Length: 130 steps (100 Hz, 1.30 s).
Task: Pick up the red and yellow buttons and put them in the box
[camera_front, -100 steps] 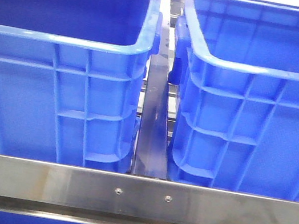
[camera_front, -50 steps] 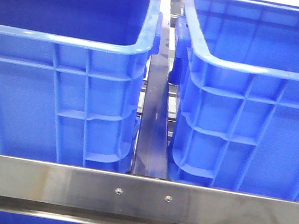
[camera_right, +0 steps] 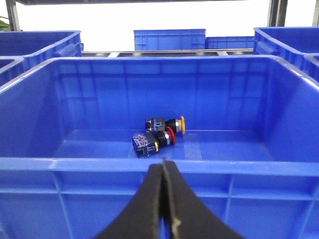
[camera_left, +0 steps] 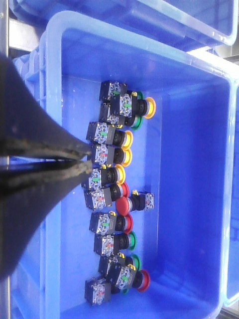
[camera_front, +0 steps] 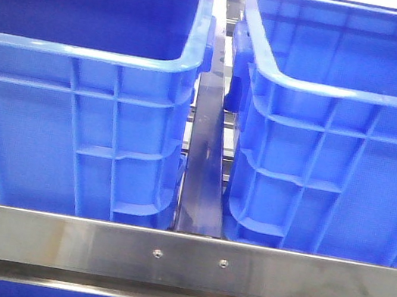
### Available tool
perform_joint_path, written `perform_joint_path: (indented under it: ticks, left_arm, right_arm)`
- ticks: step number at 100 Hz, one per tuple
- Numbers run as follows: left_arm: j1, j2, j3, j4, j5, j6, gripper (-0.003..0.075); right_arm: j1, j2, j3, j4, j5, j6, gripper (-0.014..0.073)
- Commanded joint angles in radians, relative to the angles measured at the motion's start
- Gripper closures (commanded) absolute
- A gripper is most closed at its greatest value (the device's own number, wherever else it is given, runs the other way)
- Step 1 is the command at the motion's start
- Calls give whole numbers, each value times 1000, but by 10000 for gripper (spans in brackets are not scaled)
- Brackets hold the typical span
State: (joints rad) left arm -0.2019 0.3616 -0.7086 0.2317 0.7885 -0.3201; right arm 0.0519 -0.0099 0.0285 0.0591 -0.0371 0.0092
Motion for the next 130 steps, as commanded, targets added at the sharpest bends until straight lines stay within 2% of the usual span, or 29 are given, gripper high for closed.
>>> perform_joint_path:
  ticks: [1,31,57,84,104,130]
  left_arm:
    - [4,7,-22,7,-70,-10,739]
    - [4,7,-14,7,-99,-10,739]
    - [4,7,54,7,-354,-10,739]
    - [6,-49,204,-4,-520,-2,739]
    - [71,-166,346,-111,-622,131,739]
    - [176,-317,505,-113,-656,131,739]
  right_arm:
    - [-1,-22,-1,-10,-83,1,662]
    - [-1,-22,-1,-10,-83,1,662]
    - [-1,-22,-1,-10,-83,1,662]
    - [-1,-22,-1,-10,-83,1,662]
    - [-1,-22,-1,-10,-83,1,662]
    - [-1,-22,-1,-10,-83,1,662]
